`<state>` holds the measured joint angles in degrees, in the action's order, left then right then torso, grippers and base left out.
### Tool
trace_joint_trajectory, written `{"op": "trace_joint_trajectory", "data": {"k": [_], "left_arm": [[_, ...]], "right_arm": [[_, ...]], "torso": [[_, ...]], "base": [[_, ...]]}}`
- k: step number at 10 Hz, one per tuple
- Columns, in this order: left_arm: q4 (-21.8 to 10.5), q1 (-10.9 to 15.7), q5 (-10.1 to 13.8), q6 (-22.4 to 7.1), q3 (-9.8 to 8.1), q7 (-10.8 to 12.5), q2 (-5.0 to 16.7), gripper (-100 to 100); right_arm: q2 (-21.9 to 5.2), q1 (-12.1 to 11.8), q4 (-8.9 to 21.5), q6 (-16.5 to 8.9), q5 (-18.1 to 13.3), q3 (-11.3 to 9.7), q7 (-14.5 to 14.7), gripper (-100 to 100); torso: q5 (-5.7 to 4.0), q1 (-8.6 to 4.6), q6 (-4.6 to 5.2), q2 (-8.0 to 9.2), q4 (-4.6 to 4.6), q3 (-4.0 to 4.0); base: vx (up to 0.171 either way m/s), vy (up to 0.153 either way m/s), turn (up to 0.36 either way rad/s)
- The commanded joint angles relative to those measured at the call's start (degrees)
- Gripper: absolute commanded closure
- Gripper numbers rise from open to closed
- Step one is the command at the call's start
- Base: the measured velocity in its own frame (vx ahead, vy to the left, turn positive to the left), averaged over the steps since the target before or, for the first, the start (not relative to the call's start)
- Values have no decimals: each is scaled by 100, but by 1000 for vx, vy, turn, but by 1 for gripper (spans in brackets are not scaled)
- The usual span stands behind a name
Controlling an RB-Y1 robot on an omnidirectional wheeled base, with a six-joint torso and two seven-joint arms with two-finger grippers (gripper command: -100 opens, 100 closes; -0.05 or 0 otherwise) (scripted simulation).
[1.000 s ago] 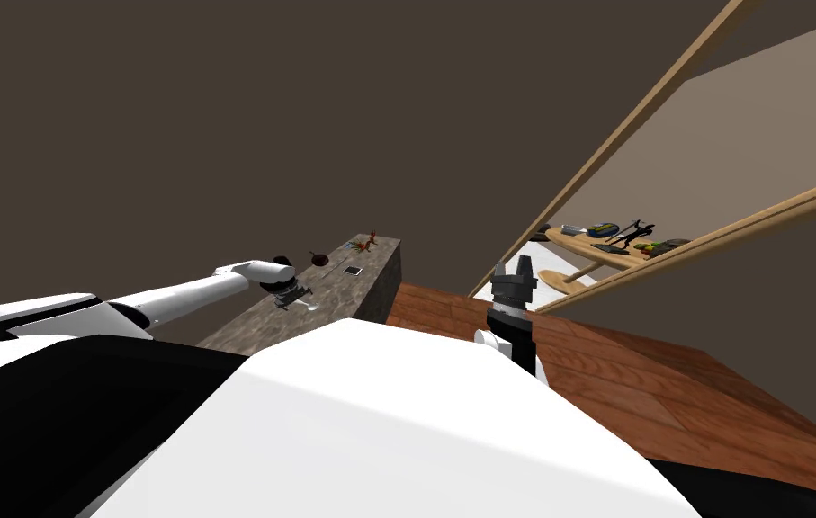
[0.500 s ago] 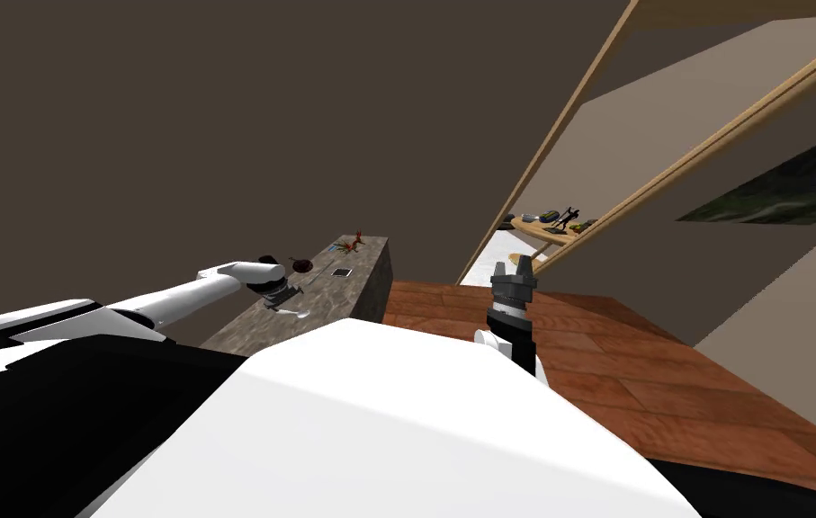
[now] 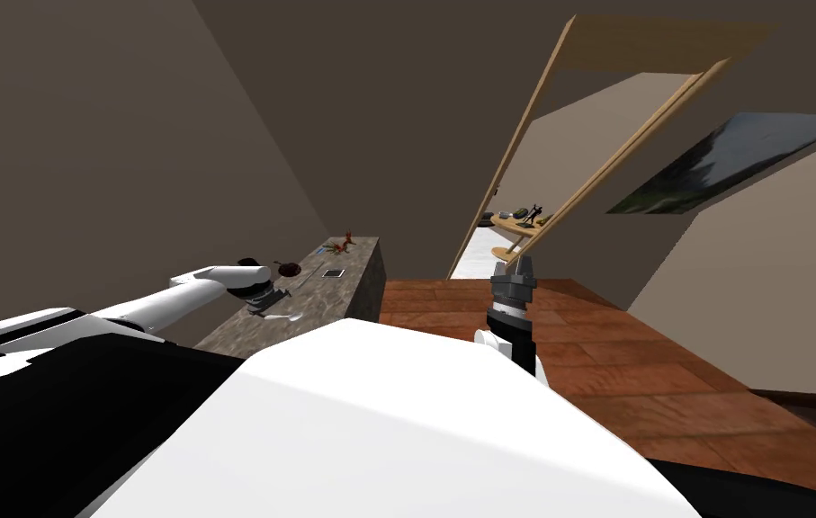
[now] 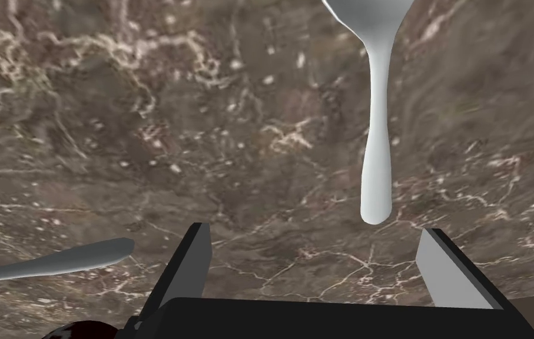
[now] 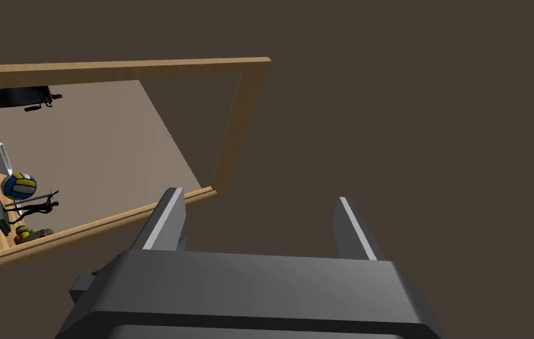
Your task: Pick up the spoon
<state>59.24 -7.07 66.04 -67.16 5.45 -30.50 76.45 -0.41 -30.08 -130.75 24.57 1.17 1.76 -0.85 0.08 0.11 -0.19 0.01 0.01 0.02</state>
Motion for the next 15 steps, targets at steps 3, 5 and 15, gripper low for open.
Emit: {"op": "trace_joint_trajectory", "data": {"k": [3,5,15], "left_arm": [[-460,1,-72,-28,-246,-88,-73,-100],[-460,1,-72,-28,-246,-88,-73,-100],[157,-150,-641,-84,-770,-731,-493,-100]], "right_arm": [[0,-1,0,0,0,1,0,0],[-1,-2,0,0,0,1,0,0],[-1,-5,-1,1,0,3,0,0]], "torso": [[-4,3,-8,-2,2,1],[2,21,-7,-17,-2,-8],[2,21,-9,-84,-18,-47]], "base": [[-49,-50,-161],[5,5,15],[94,-4,171]]}}
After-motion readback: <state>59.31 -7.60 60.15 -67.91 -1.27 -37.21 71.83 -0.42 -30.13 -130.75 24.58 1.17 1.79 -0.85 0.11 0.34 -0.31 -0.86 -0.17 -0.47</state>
